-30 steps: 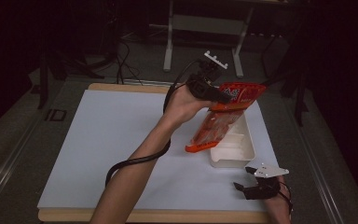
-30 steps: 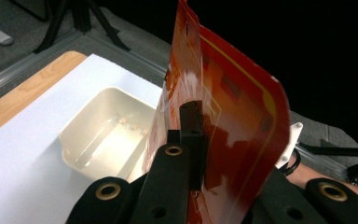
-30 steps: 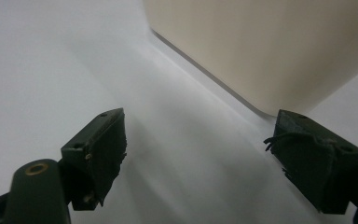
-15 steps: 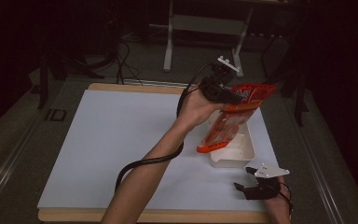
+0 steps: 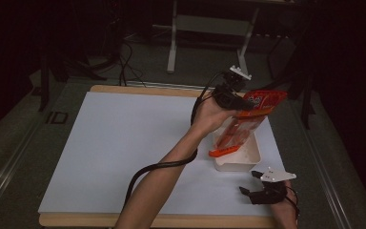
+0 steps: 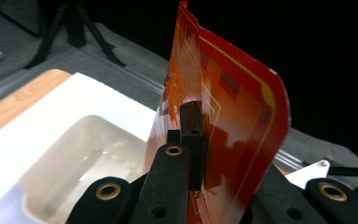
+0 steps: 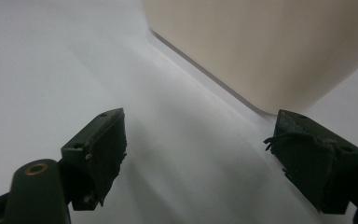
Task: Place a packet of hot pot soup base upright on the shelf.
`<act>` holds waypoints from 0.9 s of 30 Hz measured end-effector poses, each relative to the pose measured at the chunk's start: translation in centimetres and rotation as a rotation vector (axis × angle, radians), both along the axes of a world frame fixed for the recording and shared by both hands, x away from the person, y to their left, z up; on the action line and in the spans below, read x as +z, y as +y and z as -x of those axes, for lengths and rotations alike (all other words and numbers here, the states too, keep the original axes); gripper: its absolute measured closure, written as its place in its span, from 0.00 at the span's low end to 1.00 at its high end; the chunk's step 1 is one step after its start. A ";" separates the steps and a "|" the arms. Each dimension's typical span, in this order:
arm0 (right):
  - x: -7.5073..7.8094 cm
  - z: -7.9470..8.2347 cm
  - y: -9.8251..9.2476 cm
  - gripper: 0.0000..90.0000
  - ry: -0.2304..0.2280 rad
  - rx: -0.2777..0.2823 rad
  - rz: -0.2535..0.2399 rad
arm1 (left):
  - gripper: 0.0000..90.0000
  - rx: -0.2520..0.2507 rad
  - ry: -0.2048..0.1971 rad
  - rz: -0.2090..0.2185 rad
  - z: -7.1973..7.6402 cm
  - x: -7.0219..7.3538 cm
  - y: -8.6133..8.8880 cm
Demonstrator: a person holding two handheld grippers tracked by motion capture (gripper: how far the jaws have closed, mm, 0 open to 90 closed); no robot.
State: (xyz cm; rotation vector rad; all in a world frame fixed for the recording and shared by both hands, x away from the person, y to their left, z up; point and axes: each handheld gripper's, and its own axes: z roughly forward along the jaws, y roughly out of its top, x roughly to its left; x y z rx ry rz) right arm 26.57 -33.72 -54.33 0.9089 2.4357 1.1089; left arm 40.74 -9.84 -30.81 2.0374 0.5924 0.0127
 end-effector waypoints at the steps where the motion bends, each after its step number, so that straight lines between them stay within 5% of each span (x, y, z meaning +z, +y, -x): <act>1: 0.0 0.0 0.0 0.20 0.002 -0.001 -0.001 | 1.00 -0.002 0.000 0.002 -0.1 -0.1 -0.1; 18: 0.0 0.1 0.0 0.20 -0.003 -0.004 0.004 | 1.00 0.025 0.000 0.004 -0.3 -3.0 -0.9; 27: 0.0 0.1 0.0 0.20 -0.003 -0.005 0.003 | 0.96 -0.026 0.056 -0.026 -0.5 -4.2 -0.8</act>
